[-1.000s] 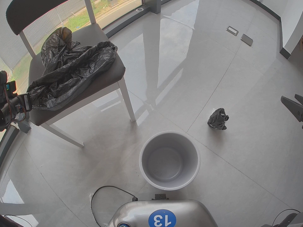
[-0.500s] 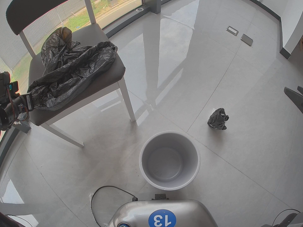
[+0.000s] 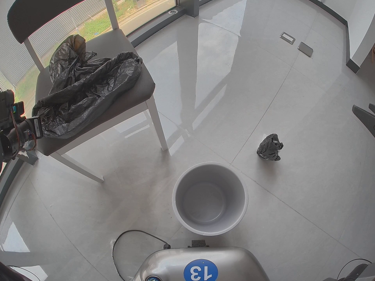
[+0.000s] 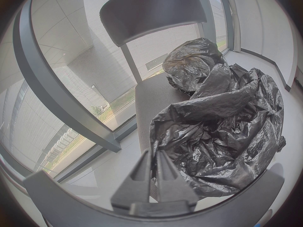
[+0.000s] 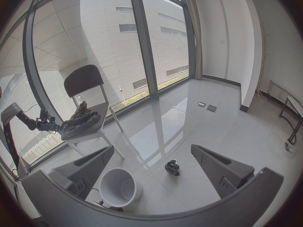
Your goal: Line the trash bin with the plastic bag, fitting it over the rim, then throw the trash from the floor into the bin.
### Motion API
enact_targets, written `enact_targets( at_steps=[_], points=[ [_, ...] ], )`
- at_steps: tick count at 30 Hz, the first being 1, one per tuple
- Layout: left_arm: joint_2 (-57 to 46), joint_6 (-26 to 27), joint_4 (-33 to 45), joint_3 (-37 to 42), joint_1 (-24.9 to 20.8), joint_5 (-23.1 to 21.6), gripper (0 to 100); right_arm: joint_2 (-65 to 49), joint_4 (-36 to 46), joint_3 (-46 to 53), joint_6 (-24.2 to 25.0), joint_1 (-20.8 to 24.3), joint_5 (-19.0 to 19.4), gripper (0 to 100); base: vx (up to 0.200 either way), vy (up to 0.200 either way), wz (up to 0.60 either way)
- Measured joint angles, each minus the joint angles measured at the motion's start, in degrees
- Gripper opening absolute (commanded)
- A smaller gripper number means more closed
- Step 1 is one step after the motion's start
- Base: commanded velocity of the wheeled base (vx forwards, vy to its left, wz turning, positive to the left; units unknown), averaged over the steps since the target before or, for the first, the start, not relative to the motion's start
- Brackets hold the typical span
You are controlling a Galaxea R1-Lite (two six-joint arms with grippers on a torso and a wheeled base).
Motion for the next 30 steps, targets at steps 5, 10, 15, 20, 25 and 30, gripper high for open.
enact_targets(
  at_steps=[5,10,15,20,25,30],
  points=[
    [-0.23,0.02,0.00,0.28,-0.26,-0.02,0,0.00,0.06,0.04,-0.30,0.00,0.00,100,0.000,0.000,0.00],
    [-1.22,0.00,0.02,0.87,-1.46,-0.20,0,0.00,0.79,0.22,-0.60,0.00,0.02,100,0.000,0.000,0.00],
    [-2.24,0.00,0.30,1.27,-2.99,-0.38,0,1.07,1.32,-0.11,-2.30,-0.05,0.28,100,0.000,0.000,0.00],
    [-3.12,0.02,0.41,1.33,-3.91,-0.95,0,3.74,2.19,-1.05,-5.95,-0.40,-0.38,100,0.000,0.000,0.00],
    [-3.86,0.16,0.60,1.80,-4.17,-1.32,0,6.58,3.15,-2.41,-6.55,-0.24,-0.51,100,0.000,0.000,0.00],
    [-4.61,0.02,0.44,3.47,-5.18,-1.39,100,8.24,3.32,-3.83,-6.58,-0.11,-0.52,100,0.000,0.000,0.00]
  ],
)
